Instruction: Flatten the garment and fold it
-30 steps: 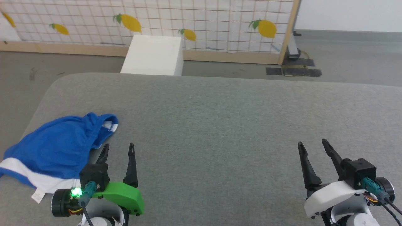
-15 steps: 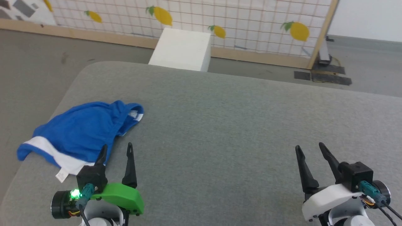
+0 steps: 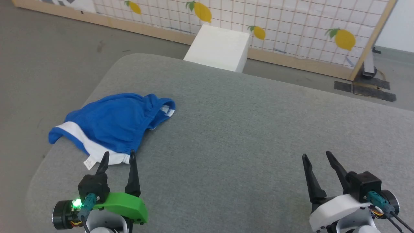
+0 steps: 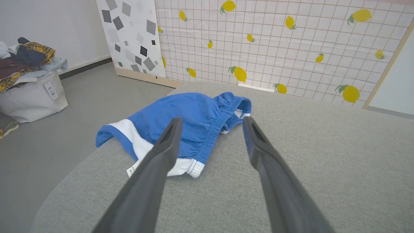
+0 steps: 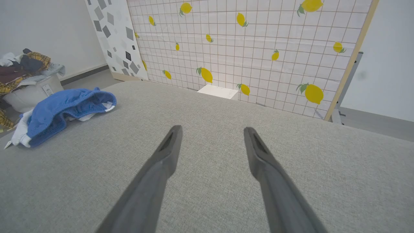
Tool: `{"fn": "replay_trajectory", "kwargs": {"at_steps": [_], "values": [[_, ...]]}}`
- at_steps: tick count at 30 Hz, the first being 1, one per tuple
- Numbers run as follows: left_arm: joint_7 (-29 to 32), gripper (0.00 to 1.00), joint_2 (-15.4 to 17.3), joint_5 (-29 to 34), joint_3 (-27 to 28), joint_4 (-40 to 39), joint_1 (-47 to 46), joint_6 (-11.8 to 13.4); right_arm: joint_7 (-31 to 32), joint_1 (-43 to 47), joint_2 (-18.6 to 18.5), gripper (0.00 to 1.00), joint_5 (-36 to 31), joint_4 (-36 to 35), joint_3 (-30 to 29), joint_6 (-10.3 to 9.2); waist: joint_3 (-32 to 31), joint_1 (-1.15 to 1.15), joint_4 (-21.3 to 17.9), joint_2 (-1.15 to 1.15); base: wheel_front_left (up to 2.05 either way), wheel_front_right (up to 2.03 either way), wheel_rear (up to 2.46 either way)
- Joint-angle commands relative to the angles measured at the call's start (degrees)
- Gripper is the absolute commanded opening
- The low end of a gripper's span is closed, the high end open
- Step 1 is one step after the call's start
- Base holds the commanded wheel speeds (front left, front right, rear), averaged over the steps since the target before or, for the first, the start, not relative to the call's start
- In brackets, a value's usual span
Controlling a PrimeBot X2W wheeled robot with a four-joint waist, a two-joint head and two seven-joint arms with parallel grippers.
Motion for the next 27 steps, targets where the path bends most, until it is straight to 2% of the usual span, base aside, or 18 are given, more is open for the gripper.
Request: {"fn": "replay_trajectory", "kwargs": {"at_steps": [1, 27], "values": [[-0.6, 1.0, -0.1, -0.4, -0.1, 0.3, 0.9, 0.4, -0.6, 1.0, 0.0, 1.0, 0.1, 0.5, 0.1, -0.05, 0.1, 0.0, 1.1, 0.0, 0.0, 0.0, 0.0], [-3.7, 1.0, -0.2, -1.7, -0.5, 1.3, 1.6, 1.5, -3.7, 1.1, 0.0, 1.0, 2.4, 4.8, 0.6, -0.07, 0.4, 0.0, 8.2, 0.0, 0.0, 0.0, 0.0]]}}
